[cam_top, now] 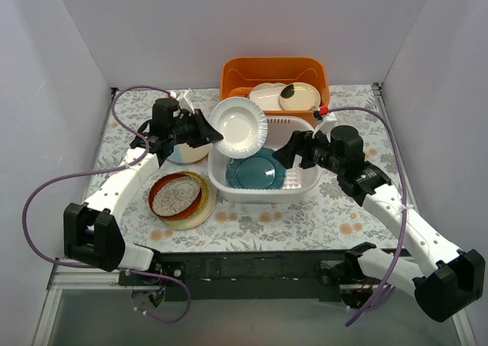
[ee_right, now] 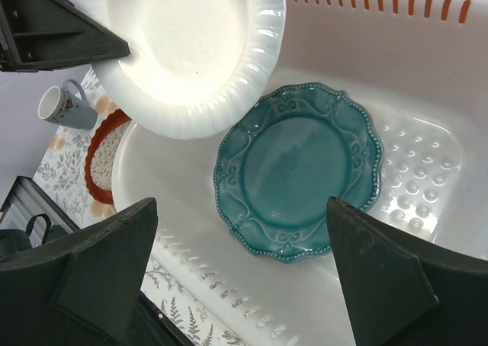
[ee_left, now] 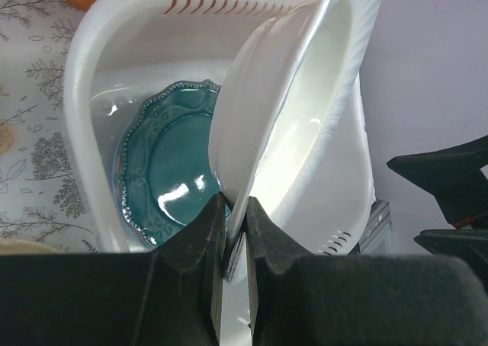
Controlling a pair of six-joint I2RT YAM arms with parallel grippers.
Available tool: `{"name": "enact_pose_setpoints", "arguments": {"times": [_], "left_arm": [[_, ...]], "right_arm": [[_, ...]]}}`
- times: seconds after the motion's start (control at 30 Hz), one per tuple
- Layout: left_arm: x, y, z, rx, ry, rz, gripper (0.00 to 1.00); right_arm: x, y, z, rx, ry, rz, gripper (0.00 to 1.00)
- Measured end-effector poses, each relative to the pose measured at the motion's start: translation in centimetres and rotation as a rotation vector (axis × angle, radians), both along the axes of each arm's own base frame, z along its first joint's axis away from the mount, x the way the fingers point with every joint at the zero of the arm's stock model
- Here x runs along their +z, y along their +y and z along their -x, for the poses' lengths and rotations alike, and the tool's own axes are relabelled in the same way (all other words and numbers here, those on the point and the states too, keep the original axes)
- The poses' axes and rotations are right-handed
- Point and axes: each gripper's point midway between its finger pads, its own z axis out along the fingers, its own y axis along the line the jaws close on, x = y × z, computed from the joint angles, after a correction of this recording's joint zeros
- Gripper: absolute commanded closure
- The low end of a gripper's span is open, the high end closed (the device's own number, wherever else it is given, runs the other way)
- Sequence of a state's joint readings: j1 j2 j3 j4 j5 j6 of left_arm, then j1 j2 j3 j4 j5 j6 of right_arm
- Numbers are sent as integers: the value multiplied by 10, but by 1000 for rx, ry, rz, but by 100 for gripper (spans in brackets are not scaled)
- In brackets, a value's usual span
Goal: Place the plates into the plastic bin on the countertop
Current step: Pick up the plastic bin.
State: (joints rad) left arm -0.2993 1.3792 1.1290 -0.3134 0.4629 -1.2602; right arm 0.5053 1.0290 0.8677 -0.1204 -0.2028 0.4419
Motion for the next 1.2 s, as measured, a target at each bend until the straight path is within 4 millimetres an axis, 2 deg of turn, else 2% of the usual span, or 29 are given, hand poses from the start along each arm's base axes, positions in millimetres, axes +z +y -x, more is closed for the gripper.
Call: {"name": "enact_pose_setpoints", "arguments": {"times": [0.13, 0.17, 0.47, 0.6, 0.83, 1.2], "left_arm": [[0, -14, 1, -36, 0, 1, 100], [-5, -23, 1, -62, 9, -2, 100], [-21, -36, 8, -112, 37, -33, 100], [-25, -39, 13, -129, 48, -50, 100], [-36, -37, 14, -115, 76, -83, 100], [-47, -40, 23, -130, 108, -104, 100]], "right_arm": [[7, -6, 3, -25, -18, 0, 2], [10, -11, 5, -42, -27, 1, 2], [8, -14, 5, -58, -19, 12, 2], [2, -9, 2, -41, -5, 14, 2], [-23, 4, -5, 3, 65, 34, 2], [-22, 20, -16, 57, 65, 10, 2]]}}
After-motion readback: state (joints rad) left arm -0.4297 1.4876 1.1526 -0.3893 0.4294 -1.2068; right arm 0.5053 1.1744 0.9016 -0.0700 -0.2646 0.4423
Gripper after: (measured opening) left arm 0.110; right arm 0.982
